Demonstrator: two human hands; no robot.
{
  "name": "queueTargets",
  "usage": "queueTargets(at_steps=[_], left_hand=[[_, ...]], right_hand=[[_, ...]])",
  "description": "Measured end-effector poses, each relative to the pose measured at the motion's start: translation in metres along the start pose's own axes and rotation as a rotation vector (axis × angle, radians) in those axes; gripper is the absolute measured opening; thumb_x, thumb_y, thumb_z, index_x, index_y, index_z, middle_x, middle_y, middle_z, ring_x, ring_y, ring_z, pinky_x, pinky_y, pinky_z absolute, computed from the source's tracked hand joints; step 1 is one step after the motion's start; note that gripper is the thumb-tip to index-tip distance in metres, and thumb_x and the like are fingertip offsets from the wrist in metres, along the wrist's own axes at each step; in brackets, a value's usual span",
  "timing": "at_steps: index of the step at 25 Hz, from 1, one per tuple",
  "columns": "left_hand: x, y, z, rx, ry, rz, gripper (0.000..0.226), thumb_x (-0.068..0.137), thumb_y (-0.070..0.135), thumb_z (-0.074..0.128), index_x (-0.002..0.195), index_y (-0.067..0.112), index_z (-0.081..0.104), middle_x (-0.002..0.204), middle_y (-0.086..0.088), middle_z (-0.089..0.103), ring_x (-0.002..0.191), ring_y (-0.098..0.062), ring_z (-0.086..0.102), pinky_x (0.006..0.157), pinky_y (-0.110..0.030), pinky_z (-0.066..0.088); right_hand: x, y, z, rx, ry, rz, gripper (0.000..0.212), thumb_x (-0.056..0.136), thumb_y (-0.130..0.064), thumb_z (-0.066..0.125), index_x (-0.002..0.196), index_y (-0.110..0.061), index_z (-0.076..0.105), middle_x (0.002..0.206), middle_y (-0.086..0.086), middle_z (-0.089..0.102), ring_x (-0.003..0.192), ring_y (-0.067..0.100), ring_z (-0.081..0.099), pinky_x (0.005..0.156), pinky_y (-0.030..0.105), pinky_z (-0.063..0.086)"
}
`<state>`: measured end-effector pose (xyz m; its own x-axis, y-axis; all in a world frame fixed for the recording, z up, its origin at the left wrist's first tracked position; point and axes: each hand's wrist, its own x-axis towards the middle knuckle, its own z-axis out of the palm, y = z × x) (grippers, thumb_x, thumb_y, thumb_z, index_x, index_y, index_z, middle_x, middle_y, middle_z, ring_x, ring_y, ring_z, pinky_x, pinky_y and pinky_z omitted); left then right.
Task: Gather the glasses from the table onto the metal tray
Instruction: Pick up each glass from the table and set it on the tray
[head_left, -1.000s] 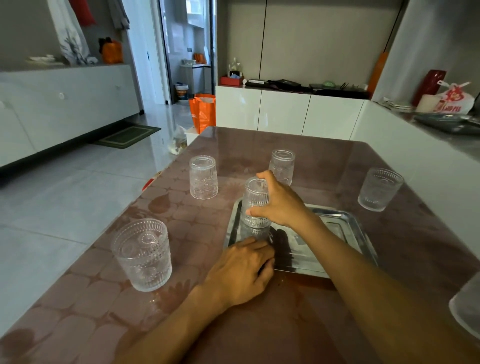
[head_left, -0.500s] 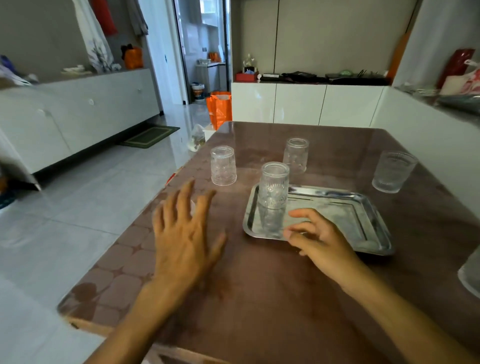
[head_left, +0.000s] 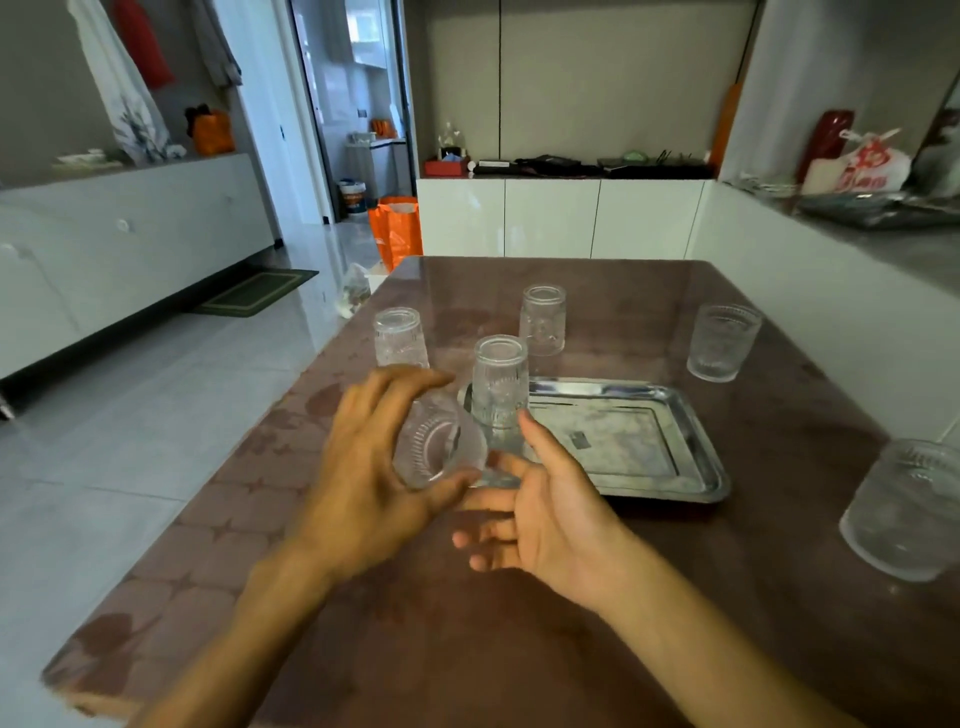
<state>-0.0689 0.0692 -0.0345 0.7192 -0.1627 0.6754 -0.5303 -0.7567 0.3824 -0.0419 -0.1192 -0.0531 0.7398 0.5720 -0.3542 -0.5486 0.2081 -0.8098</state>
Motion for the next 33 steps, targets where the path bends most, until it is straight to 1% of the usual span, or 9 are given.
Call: queueTargets(at_steps=[4,7,10,13,17,21,23,28,33], left_hand=[[0.017,0.034,0.048,-0.031,-0.047,0.293,0.062,0.078,0.04,0.076,0.131,0.024,0.049,0.133,-0.002,0.049,0.124,-0.019,0.046,0.1,-0.033,0.042],[0.023,0.023,0.072,-0.276,-0.148,0.213,0.063,0.081,0.043,0.075,0.135,0.024,0.049,0.138,0.004,0.049,0.132,-0.016,0.045,0.109,-0.034,0.039],[0.037,-0.009,0.09,-0.114,-0.138,-0.018,0.039,0.09,0.038,0.062,0.124,0.02,0.058,0.126,0.001,0.061,0.119,-0.02,0.055,0.1,-0.044,0.045],[0.048,-0.038,0.11,0.233,-0.447,-0.046,0.042,0.092,0.036,0.056,0.131,0.022,0.053,0.139,-0.001,0.052,0.125,-0.027,0.048,0.102,-0.044,0.041],[0.042,-0.056,0.13,0.2,-0.589,-0.078,0.044,0.094,0.044,0.043,0.135,0.029,0.049,0.141,0.004,0.043,0.125,-0.02,0.042,0.101,-0.037,0.038],[0.035,-0.063,0.132,0.191,-0.52,-0.046,0.042,0.093,0.043,0.04,0.131,0.031,0.052,0.13,0.007,0.05,0.116,-0.016,0.045,0.094,-0.031,0.033],[0.033,-0.064,0.133,0.183,-0.497,-0.04,0.04,0.093,0.042,0.04,0.129,0.032,0.053,0.127,0.007,0.051,0.115,-0.015,0.045,0.091,-0.028,0.031],[0.033,-0.065,0.133,0.183,-0.507,-0.045,0.047,0.088,0.044,0.034,0.129,0.032,0.053,0.127,0.007,0.051,0.114,-0.015,0.044,0.088,-0.027,0.028],[0.033,-0.062,0.132,0.15,-0.486,-0.059,0.048,0.086,0.045,0.031,0.123,0.029,0.059,0.124,0.006,0.056,0.111,-0.016,0.05,0.09,-0.032,0.043]], right_hand=[[0.001,-0.004,-0.017,0.192,0.031,-0.168,0.062,0.082,-0.066,0.058,0.114,-0.015,0.073,0.112,0.016,0.073,0.099,0.031,0.071,0.071,0.043,0.057],[0.002,-0.023,-0.047,0.276,0.107,-0.292,0.05,0.081,-0.05,0.071,0.119,-0.018,0.07,0.116,0.016,0.072,0.101,0.034,0.071,0.07,0.042,0.058],[0.018,-0.047,-0.079,0.023,0.559,-0.483,0.067,0.071,-0.041,0.083,0.129,-0.028,0.052,0.125,0.007,0.066,0.098,0.027,0.071,0.066,0.044,0.061],[0.041,-0.062,-0.102,-0.495,0.832,-0.7,0.084,0.066,-0.037,0.086,0.132,-0.039,0.035,0.129,-0.004,0.055,0.108,0.017,0.059,0.084,0.043,0.055],[0.077,-0.057,-0.112,-0.907,0.782,-0.713,0.098,0.06,-0.046,0.086,0.137,-0.047,0.024,0.123,-0.015,0.049,0.106,0.011,0.051,0.08,0.03,0.044],[0.096,-0.051,-0.125,-0.922,0.692,-0.721,0.078,0.065,-0.043,0.082,0.125,-0.052,0.033,0.114,-0.028,0.052,0.103,0.002,0.055,0.078,0.016,0.042],[0.098,-0.047,-0.131,-0.918,0.679,-0.673,0.075,0.065,-0.04,0.081,0.123,-0.053,0.036,0.116,-0.023,0.052,0.108,0.005,0.054,0.085,0.023,0.046],[0.104,-0.042,-0.137,-0.981,0.736,-0.614,0.085,0.067,-0.041,0.083,0.138,-0.028,0.04,0.136,-0.003,0.054,0.118,0.018,0.055,0.097,0.043,0.05],[0.101,-0.044,-0.132,-1.022,0.77,-0.549,0.088,0.066,-0.043,0.084,0.138,-0.028,0.036,0.132,0.001,0.06,0.114,0.021,0.06,0.092,0.041,0.052]])
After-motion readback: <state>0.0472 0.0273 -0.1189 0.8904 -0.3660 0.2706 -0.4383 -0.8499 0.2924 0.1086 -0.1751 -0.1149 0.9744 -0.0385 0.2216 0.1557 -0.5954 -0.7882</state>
